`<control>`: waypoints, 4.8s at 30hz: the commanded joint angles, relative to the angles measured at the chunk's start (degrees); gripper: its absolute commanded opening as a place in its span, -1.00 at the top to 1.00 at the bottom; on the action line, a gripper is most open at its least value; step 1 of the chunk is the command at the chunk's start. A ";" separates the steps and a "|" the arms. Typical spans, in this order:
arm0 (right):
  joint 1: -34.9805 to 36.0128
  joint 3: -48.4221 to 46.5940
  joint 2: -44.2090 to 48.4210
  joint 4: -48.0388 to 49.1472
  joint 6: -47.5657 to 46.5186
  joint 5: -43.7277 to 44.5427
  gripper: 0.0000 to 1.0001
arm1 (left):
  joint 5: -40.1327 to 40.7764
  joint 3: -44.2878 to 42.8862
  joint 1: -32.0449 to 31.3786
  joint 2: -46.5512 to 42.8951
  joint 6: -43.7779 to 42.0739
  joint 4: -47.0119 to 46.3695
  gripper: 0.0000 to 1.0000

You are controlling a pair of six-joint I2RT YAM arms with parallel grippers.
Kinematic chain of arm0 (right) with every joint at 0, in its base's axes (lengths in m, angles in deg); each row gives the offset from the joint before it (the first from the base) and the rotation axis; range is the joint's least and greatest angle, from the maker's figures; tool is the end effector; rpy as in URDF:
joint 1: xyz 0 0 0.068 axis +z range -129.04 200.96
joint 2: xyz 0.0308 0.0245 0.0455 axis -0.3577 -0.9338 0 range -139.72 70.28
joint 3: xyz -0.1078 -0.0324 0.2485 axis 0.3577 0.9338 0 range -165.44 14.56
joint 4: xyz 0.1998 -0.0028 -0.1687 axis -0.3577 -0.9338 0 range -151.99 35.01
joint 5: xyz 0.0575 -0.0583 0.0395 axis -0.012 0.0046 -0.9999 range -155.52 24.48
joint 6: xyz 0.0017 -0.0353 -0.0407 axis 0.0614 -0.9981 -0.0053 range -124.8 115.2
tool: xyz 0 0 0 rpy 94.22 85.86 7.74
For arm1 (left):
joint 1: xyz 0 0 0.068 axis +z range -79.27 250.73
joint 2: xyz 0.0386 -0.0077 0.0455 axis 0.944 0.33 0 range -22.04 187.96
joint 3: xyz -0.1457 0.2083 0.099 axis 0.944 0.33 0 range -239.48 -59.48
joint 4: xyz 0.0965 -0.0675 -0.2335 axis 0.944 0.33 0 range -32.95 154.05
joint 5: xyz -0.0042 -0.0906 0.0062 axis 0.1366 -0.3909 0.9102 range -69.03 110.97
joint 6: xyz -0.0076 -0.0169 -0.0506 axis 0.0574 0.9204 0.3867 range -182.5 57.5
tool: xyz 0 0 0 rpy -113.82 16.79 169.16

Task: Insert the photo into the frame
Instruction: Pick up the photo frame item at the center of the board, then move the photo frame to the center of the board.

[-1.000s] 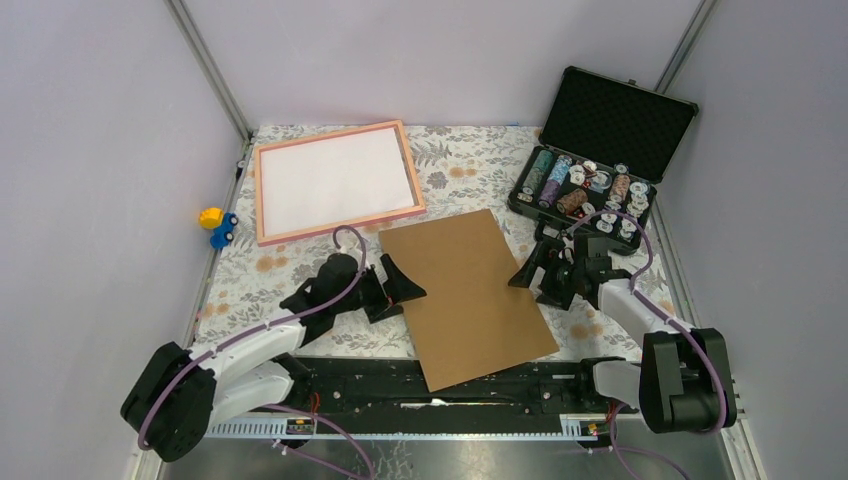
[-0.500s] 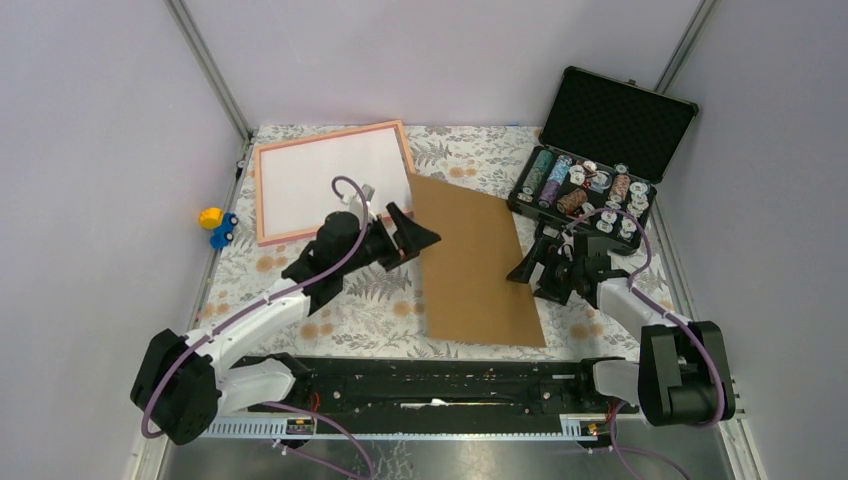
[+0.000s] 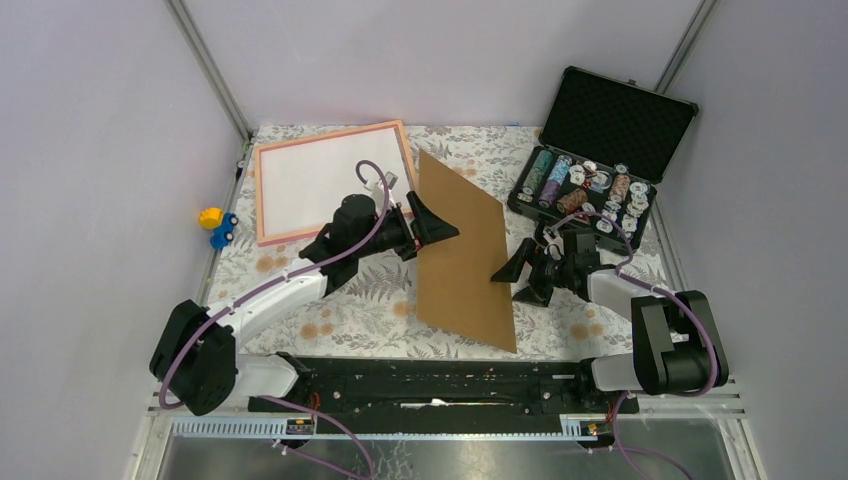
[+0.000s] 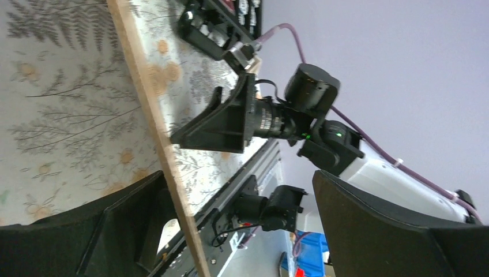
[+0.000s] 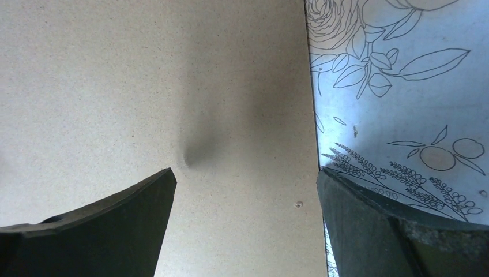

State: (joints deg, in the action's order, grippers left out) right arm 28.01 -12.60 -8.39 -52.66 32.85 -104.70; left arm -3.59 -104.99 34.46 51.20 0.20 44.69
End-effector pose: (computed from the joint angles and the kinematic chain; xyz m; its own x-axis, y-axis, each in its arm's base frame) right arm 0.2294 0.0511 0.1409 -0.9031 0.3654 -0.2254 0.0589 0.6256 0.7779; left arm 0.2261 -0.1842 0.2772 -0.8633 -0.3689 -0.3444 0.2053 0.3668 -0.9074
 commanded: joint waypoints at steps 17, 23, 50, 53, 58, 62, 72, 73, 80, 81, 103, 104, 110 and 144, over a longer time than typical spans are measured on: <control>0.85 -1.46 -1.34 3.53 -0.27 -2.02 -0.99 | 11.76 -8.49 0.09 -0.29 -14.78 20.72 0.27; 0.86 -2.42 -0.50 1.09 -2.45 0.04 -0.99 | 12.18 -11.07 0.98 -0.05 -18.44 25.37 0.63; 5.83 -14.28 0.46 -13.97 -12.30 18.75 -0.99 | 15.96 -29.18 6.65 -7.08 -42.72 42.81 1.00; 8.23 -16.50 -2.32 -13.50 -10.39 19.04 -0.99 | 17.66 -32.68 6.65 -7.05 -45.60 45.33 1.00; 13.96 -22.37 -7.29 -13.20 -2.16 25.52 -0.99 | 19.69 -39.17 6.65 -7.49 -48.07 48.45 1.00; 18.04 -26.82 -9.94 -12.60 6.85 36.01 -0.99 | 24.28 -43.48 6.65 -7.85 -49.65 52.18 1.00; 23.25 -40.55 -26.63 -6.59 23.25 36.43 -0.94 | 40.10 -44.26 6.65 -14.61 -52.87 53.05 1.00; 23.93 -42.36 -28.44 -6.49 24.34 37.20 -0.91 | 41.02 -44.04 6.65 -15.34 -53.12 53.05 1.00; 28.07 -54.86 -41.18 -7.63 30.91 41.86 -0.71 | 44.44 -41.61 6.65 -18.64 -55.21 53.23 1.00; 28.43 -56.32 -42.70 -7.92 32.11 42.42 -0.68 | 44.87 -41.32 6.65 -19.03 -55.49 53.23 1.00; 29.86 -69.21 -55.26 -16.35 49.75 50.92 -0.07 | 42.42 -37.55 6.65 -22.50 -55.45 51.78 1.00; 29.86 -69.25 -55.61 -16.54 50.63 50.80 -0.05 | 42.37 -37.52 6.65 -22.52 -55.53 51.75 1.00; 29.92 -69.78 -57.28 -18.13 54.55 49.57 -0.02 | 42.32 -37.48 6.65 -22.61 -55.84 51.71 1.00; 16.12 -42.33 -37.41 -13.69 20.13 44.53 1.00 | 39.56 -39.01 6.58 -11.65 -62.25 49.12 1.00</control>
State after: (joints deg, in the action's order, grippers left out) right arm 48.84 -58.19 -46.09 -58.72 65.96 -62.82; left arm 35.97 -142.48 40.91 38.23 -59.67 103.35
